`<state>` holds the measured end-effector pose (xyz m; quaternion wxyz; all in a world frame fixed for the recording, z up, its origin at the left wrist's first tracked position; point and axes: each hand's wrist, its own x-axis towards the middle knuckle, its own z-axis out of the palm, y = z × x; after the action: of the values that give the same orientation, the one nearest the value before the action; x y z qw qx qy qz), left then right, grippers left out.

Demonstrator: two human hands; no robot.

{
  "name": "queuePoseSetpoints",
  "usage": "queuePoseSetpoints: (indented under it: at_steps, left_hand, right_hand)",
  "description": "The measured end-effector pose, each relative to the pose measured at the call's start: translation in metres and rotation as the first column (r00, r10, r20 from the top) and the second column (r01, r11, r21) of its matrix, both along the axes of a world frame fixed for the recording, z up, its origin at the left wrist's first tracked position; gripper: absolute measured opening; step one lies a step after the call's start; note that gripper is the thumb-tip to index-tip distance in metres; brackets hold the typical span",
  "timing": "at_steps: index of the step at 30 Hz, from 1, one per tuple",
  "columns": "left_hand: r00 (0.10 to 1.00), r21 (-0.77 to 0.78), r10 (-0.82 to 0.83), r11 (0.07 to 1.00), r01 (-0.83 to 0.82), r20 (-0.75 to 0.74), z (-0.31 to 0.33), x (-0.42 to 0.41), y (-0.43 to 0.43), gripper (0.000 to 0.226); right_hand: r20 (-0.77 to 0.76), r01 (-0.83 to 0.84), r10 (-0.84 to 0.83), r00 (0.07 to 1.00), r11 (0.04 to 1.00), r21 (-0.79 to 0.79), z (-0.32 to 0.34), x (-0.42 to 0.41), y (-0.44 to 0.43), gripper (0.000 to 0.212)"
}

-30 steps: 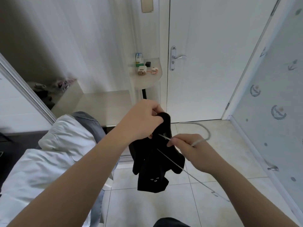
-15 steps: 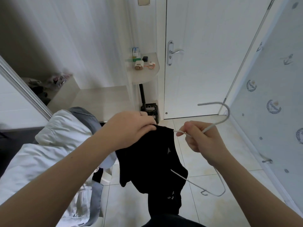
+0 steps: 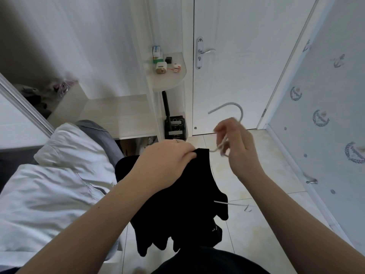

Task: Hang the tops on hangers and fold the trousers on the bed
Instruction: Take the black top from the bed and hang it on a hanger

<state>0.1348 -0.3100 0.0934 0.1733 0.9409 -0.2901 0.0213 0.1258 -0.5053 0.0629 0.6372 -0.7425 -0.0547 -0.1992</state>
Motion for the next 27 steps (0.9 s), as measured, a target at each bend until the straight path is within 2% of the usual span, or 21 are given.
queuePoseSetpoints:
  at_steps: [2, 4, 5, 7, 9, 11, 14, 16, 18, 20, 22, 24, 27]
  left_hand:
    - [0.996, -0.057, 0.089, 0.994, -0.088, 0.015, -0.005, 0.001, 0.005, 0.028]
    - [0.989, -0.188, 0.147, 0.972, -0.142, 0.013, -0.012, -0.001, 0.010, 0.020]
    - [0.986, -0.261, 0.168, 0.952, -0.159, 0.012, -0.015, -0.003, 0.011, 0.020]
    - [0.976, -0.374, 0.219, 0.906, -0.197, 0.016, -0.020, -0.008, 0.011, 0.024]
    - [0.965, -0.445, 0.263, 0.866, -0.230, 0.012, -0.023, -0.011, 0.009, 0.024]
    - [0.960, -0.489, 0.280, 0.838, -0.243, 0.005, -0.025, -0.013, 0.007, 0.024]
    - [0.954, -0.530, 0.299, 0.804, -0.268, -0.029, -0.026, -0.014, 0.010, 0.026]
    - [0.946, -0.546, 0.321, 0.786, -0.290, -0.041, -0.028, -0.013, 0.016, 0.025]
    - [0.941, -0.548, 0.333, 0.779, -0.307, -0.053, -0.031, -0.013, 0.019, 0.024]
    - [0.935, -0.541, 0.349, 0.775, -0.326, -0.064, -0.035, -0.013, 0.019, 0.025]
    - [0.918, -0.548, 0.388, 0.751, -0.367, -0.084, -0.041, -0.011, 0.021, 0.027]
    - [0.902, -0.547, 0.420, 0.733, -0.404, -0.103, -0.046, -0.008, 0.025, 0.027]
    - [0.902, -0.535, 0.424, 0.745, -0.399, -0.082, -0.049, -0.008, 0.031, 0.024]
  right_hand:
    - [0.170, 0.217, -0.203, 0.964, 0.973, -0.073, -0.008, -0.008, -0.008, 0.021]
    - [0.294, 0.313, -0.260, 0.920, 0.937, -0.152, -0.020, -0.020, -0.012, 0.012]
    - [0.272, 0.265, -0.211, 0.939, 0.948, -0.179, -0.027, -0.026, -0.011, 0.014]
    - [0.044, 0.019, -0.009, 0.999, 0.976, -0.218, -0.038, -0.031, -0.001, 0.022]
    - [-0.207, -0.230, 0.175, 0.962, 0.932, -0.281, -0.046, -0.030, 0.013, 0.036]
    - [-0.296, -0.327, 0.230, 0.927, 0.883, -0.337, -0.053, -0.026, 0.022, 0.034]
    - [-0.273, -0.287, 0.196, 0.942, 0.892, -0.349, -0.060, -0.023, 0.025, 0.004]
    - [-0.308, -0.312, 0.206, 0.929, 0.883, -0.350, -0.066, -0.022, 0.023, 0.003]
    - [-0.295, -0.337, 0.225, 0.929, 0.845, -0.416, -0.073, -0.025, 0.025, 0.004]
    - [-0.120, -0.220, 0.185, 0.975, 0.833, -0.507, -0.080, -0.027, 0.029, 0.005]
    - [-0.004, -0.099, 0.110, 0.994, 0.878, -0.469, -0.085, -0.028, 0.032, 0.003]
    - [-0.058, -0.107, 0.092, 0.994, 0.921, -0.374, -0.087, -0.030, 0.030, 0.009]
    - [-0.250, -0.285, 0.216, 0.944, 0.914, -0.289, -0.097, -0.029, 0.025, 0.015]
